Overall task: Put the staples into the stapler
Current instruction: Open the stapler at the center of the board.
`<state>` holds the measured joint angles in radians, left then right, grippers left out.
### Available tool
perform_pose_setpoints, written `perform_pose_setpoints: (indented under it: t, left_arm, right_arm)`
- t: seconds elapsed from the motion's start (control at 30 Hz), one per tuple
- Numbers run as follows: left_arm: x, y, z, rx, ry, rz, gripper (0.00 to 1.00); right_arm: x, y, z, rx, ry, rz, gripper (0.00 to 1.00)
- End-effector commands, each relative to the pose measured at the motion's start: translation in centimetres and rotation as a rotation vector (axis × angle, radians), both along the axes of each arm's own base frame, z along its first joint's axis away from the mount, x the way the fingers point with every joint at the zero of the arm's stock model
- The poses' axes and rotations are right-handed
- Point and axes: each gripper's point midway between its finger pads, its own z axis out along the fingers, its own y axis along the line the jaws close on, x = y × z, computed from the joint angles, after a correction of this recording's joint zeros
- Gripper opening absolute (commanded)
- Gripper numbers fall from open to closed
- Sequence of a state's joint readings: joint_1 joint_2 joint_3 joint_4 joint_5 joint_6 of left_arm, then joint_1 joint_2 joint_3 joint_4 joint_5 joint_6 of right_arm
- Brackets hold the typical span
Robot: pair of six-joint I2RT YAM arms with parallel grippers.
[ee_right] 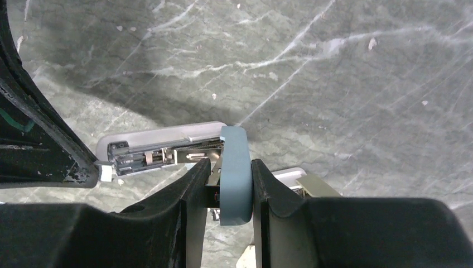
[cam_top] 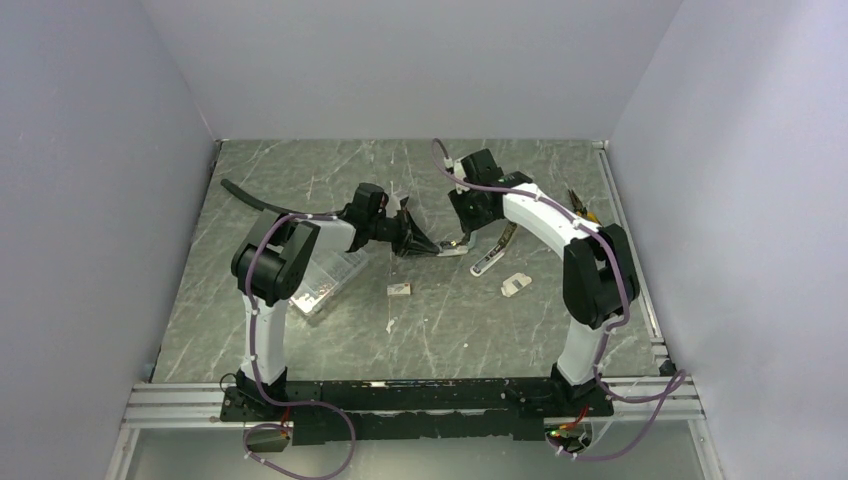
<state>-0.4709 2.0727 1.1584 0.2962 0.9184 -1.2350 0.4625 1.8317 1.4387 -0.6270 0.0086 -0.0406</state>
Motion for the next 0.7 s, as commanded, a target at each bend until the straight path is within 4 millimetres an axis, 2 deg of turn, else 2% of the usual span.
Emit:
perform_pose_setpoints:
  t: [0.0, 0.23, 0.47, 0.67]
  left_arm:
    - [-1.3, 0.5, -0.3, 0.016, -0.062, -0.059, 0.03]
    - [-2.1, 1.2, -2.0, 0.051, -0.085, -0.087, 0.03]
    - [-1.6, 1.0, -3.2, 0.059, -0.083, -0.107, 0.03]
    - [-1.5, 1.6, -4.8, 0.08, -0.063, -0.109, 0.03]
  right_arm:
    - [0.7, 0.5, 3.1, 0.15, -0.072, -0.015, 0.09]
    - [0.3, -0.1, 3.3, 0.273, -0.052, -0.037, 0.08]
    - [-0.8, 0.9, 3.3, 0.356, -0.024, 0.018, 0.08]
    - [-1.1, 0.9, 4.0, 0.451, -0.011, 0.055, 0.08]
